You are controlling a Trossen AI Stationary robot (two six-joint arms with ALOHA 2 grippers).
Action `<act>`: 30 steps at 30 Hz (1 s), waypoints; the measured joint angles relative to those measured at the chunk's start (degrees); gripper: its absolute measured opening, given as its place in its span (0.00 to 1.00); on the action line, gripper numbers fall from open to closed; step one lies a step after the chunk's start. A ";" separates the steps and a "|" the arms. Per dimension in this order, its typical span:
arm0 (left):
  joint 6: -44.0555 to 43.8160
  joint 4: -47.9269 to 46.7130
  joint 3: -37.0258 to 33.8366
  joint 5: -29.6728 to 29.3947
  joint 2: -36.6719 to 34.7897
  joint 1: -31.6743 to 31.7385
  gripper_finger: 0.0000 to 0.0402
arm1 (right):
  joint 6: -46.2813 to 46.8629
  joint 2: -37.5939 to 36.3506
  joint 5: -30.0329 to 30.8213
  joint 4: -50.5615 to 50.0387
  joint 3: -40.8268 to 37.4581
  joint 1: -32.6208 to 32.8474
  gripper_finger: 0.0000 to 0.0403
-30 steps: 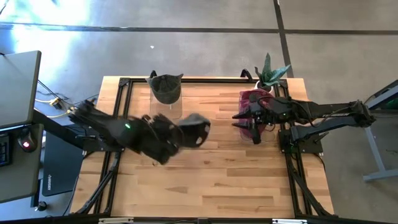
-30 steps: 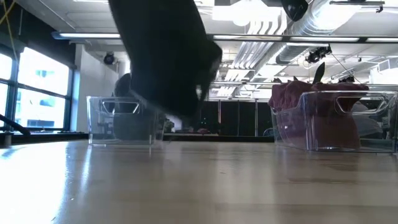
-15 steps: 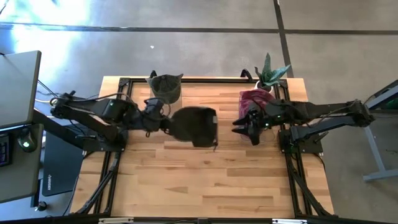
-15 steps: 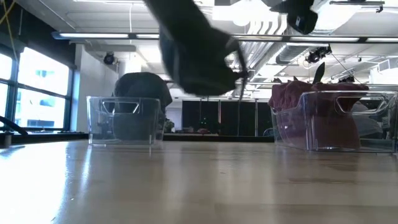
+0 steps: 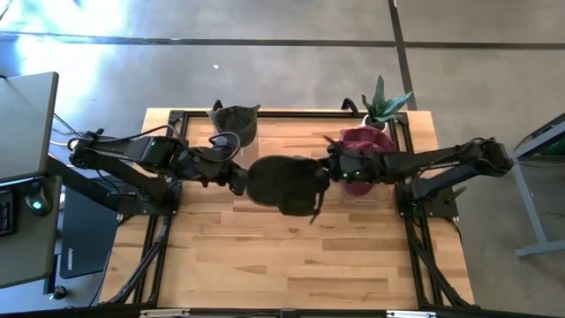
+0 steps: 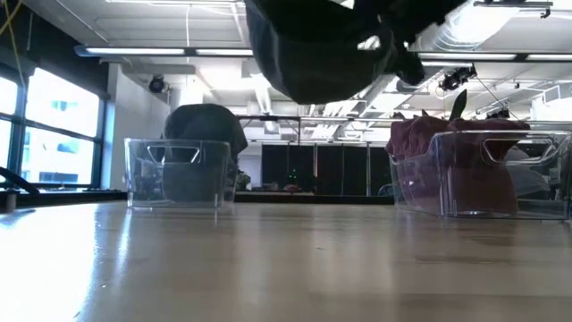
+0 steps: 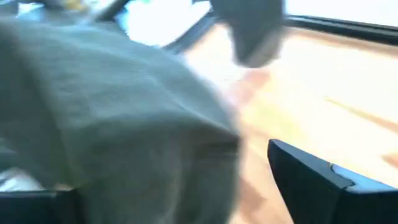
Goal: Pick & Place hat
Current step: Put the green cap into the left transparent bin
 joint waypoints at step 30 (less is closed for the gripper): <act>8.27 -11.69 7.54 -12.57 -4.32 -0.02 0.00 | -19.25 -2.73 -32.09 -14.21 18.48 -7.32 0.35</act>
